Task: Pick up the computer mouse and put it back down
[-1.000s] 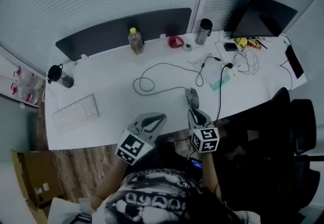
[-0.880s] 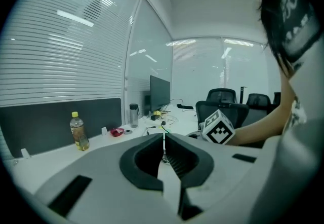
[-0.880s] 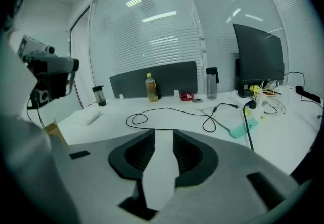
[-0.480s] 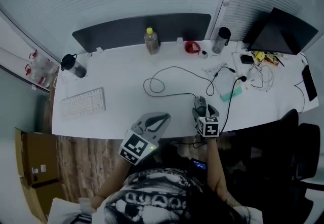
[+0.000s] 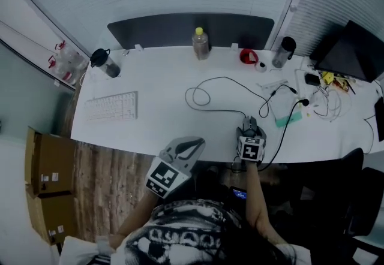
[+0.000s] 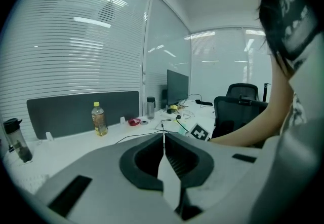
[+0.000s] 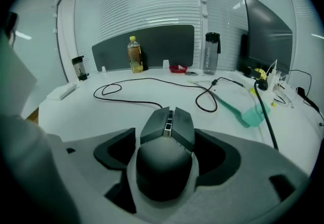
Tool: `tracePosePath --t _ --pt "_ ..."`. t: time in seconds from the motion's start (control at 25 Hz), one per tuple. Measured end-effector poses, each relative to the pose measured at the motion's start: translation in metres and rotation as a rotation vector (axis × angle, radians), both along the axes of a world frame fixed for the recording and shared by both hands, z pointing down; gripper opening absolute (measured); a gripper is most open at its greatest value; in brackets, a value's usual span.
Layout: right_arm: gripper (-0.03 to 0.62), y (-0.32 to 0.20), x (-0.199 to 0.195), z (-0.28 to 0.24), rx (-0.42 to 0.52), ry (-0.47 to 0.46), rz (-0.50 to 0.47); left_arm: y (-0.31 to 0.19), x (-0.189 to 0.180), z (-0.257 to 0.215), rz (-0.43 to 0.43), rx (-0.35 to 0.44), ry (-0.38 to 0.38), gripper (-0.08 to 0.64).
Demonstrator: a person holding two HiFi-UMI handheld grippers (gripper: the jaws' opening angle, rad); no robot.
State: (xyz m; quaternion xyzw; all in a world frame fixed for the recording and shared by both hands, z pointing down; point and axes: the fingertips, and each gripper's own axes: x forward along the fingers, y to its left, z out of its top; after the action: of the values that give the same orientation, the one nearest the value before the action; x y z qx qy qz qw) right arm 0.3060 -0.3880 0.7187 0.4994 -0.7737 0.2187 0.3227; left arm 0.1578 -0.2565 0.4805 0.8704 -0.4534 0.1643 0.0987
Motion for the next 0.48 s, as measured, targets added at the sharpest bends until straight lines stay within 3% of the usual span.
tracePosePath --t 0.28,0.48 --pt "0.305 0.002 -0.001 -0.004 0.015 0.001 -0.027 0.011 -0.014 0.011 -0.057 -0.033 -0.008 0.006" --pt "0.301 0.003 -0.007 -0.021 0.059 -0.066 -0.043 0.015 -0.031 0.014 -0.073 -0.042 -0.008 0.006"
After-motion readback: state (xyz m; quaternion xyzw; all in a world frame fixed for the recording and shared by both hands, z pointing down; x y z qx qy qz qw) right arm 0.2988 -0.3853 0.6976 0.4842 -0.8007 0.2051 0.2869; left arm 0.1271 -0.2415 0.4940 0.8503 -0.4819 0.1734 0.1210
